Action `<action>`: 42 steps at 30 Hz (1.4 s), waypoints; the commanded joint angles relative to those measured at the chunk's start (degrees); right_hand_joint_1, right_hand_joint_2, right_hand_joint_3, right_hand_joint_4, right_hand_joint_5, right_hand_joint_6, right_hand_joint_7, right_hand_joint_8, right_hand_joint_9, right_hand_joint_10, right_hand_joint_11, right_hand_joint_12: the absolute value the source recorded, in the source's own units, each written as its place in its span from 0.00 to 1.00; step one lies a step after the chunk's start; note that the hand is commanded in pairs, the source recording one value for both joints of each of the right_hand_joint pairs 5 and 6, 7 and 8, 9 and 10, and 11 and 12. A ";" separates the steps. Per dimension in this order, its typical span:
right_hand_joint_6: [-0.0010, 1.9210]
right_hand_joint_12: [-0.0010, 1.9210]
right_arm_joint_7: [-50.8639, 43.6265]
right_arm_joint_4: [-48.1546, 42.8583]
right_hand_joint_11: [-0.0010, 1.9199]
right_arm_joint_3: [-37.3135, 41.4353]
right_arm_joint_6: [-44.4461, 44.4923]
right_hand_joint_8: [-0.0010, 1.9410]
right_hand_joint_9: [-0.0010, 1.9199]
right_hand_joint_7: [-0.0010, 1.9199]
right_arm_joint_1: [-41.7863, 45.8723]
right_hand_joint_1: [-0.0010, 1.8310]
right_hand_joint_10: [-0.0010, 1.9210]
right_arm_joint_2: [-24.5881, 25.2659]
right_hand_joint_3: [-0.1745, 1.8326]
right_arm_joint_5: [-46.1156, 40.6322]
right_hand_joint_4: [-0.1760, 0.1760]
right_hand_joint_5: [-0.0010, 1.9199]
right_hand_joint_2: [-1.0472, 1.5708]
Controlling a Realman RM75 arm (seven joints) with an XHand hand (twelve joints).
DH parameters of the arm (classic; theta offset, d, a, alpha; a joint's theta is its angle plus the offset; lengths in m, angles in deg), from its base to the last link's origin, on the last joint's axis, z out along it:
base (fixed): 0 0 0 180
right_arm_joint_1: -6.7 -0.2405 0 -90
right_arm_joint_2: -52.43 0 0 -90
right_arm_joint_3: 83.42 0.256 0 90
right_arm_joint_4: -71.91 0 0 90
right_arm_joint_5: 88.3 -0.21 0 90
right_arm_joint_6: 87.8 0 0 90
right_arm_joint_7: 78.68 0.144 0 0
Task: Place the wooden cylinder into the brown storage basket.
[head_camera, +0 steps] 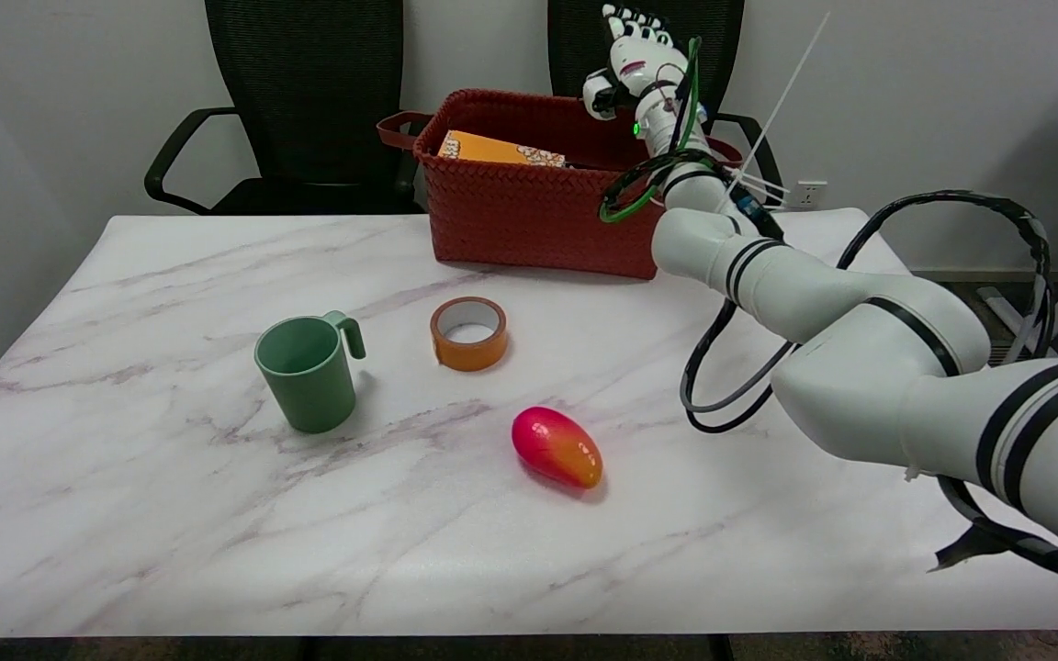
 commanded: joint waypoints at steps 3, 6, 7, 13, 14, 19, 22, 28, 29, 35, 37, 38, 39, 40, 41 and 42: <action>0.00 0.00 -5.59 -7.31 0.00 1.00 6.35 0.00 0.00 0.00 5.04 0.10 0.00 -3.46 0.50 -2.95 0.50 0.00 1.00; 0.00 0.00 -5.28 -11.53 0.00 1.09 8.96 0.00 0.00 0.00 8.52 0.11 0.00 -4.95 0.49 -6.75 0.50 0.00 1.00; 0.00 0.00 -5.28 -14.28 0.00 1.24 8.65 0.00 0.00 0.00 9.99 0.11 0.00 -5.70 0.50 -9.18 0.50 0.00 1.00; 0.00 0.00 -5.28 -31.55 0.00 2.15 9.49 0.00 0.00 0.00 18.68 0.03 0.00 -11.36 0.57 -20.86 0.50 0.00 1.00; 0.00 0.00 -5.28 -34.64 0.00 2.84 9.94 0.00 0.00 0.00 20.53 0.01 0.00 -12.32 0.58 -22.39 0.50 0.00 1.00; 0.00 0.00 -5.28 -46.83 0.00 6.95 10.39 0.00 0.00 0.00 27.43 0.05 0.00 -15.65 0.65 -26.06 0.50 0.00 1.00; 0.00 0.00 -5.28 -54.11 0.00 10.35 10.53 0.00 0.00 0.00 32.25 0.05 0.00 -17.14 0.68 -27.11 0.50 0.00 1.00; 0.00 0.00 -5.28 -65.87 0.00 15.35 11.72 0.00 0.00 0.00 41.65 0.00 0.00 -18.84 0.72 -28.94 0.50 0.00 1.00; 0.00 0.00 -5.28 -67.75 0.00 16.05 12.35 0.00 0.00 0.00 43.49 0.00 0.00 -19.00 0.73 -29.29 0.50 0.00 1.00; 0.00 0.00 -5.28 -74.47 0.00 18.07 15.51 0.00 0.00 0.00 51.20 0.00 0.00 -19.18 0.72 -29.63 0.50 0.00 1.00; 0.00 0.00 -5.28 -76.46 0.00 18.62 16.49 0.00 0.00 0.00 53.57 0.00 0.00 -19.15 0.71 -29.63 0.50 0.00 1.00; 0.00 0.00 -5.28 -77.44 0.00 18.87 16.93 0.00 0.00 0.00 54.51 0.00 0.00 -19.10 0.70 -29.63 0.50 0.00 1.00; 0.00 0.00 -5.28 -78.25 0.00 19.09 17.19 0.00 0.00 0.00 55.48 0.00 0.00 -19.04 0.70 -29.63 0.50 0.00 1.00; 0.00 0.00 -5.28 -79.31 0.00 19.44 17.54 0.00 0.00 0.00 56.79 0.00 0.00 -18.91 0.70 -29.63 0.50 0.00 1.00; 0.00 0.00 -5.25 -80.10 0.00 19.72 17.82 0.00 0.00 0.00 57.89 0.00 0.00 -18.86 0.69 -29.63 0.50 0.00 1.00; 0.00 0.00 -4.96 -80.64 0.00 19.83 17.99 0.00 0.00 0.00 58.68 0.00 0.00 -18.83 0.69 -29.63 0.50 0.00 1.00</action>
